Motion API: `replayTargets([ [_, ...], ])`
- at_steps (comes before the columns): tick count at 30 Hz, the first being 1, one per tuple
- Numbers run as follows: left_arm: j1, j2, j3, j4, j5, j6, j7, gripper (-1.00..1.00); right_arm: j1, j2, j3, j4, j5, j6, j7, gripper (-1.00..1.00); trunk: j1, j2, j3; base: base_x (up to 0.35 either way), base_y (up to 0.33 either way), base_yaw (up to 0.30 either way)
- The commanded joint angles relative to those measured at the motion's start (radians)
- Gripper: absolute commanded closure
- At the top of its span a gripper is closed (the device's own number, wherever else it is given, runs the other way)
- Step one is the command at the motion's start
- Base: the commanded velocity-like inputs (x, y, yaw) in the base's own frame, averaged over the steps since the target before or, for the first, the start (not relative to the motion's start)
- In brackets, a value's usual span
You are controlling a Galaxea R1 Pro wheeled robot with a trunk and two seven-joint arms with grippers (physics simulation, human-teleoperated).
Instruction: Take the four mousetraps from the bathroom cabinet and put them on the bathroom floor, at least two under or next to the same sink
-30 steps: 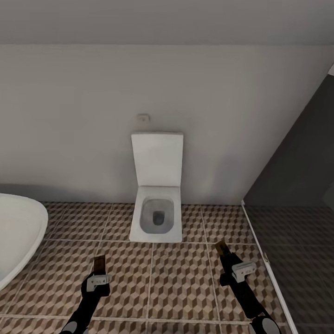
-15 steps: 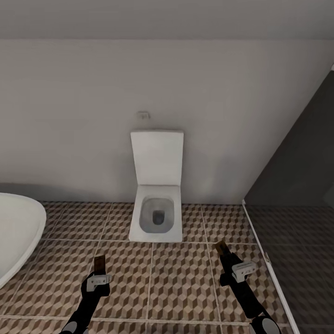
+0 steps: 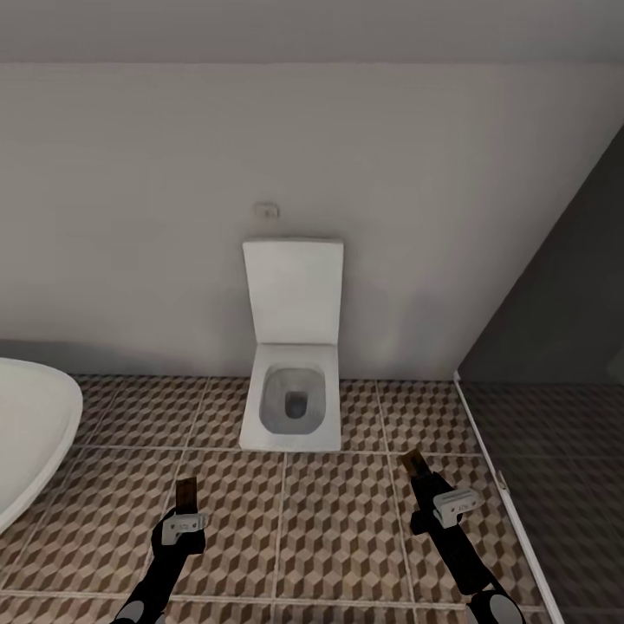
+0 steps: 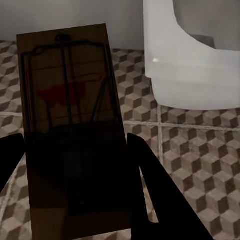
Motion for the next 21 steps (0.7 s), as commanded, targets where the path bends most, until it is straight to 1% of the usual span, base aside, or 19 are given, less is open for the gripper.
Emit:
replayTargets([
  [1, -0.001, 0.001, -0.007, 0.0, 0.008, -0.004, 0.0, 1.0, 0.0, -0.001, 0.001, 0.001, -0.006, -0.002, 0.004, 1.0, 0.004, -0.008, -0.004, 0.0, 0.0, 0.0],
  [21, -0.001, 0.001, -0.007, 0.0, 0.008, -0.004, 0.0, 1.0, 0.0, -0.001, 0.002, 0.001, -0.006, -0.002, 0.004, 1.0, 0.081, -0.148, -0.067, 0.0, 0.0, 0.0],
])
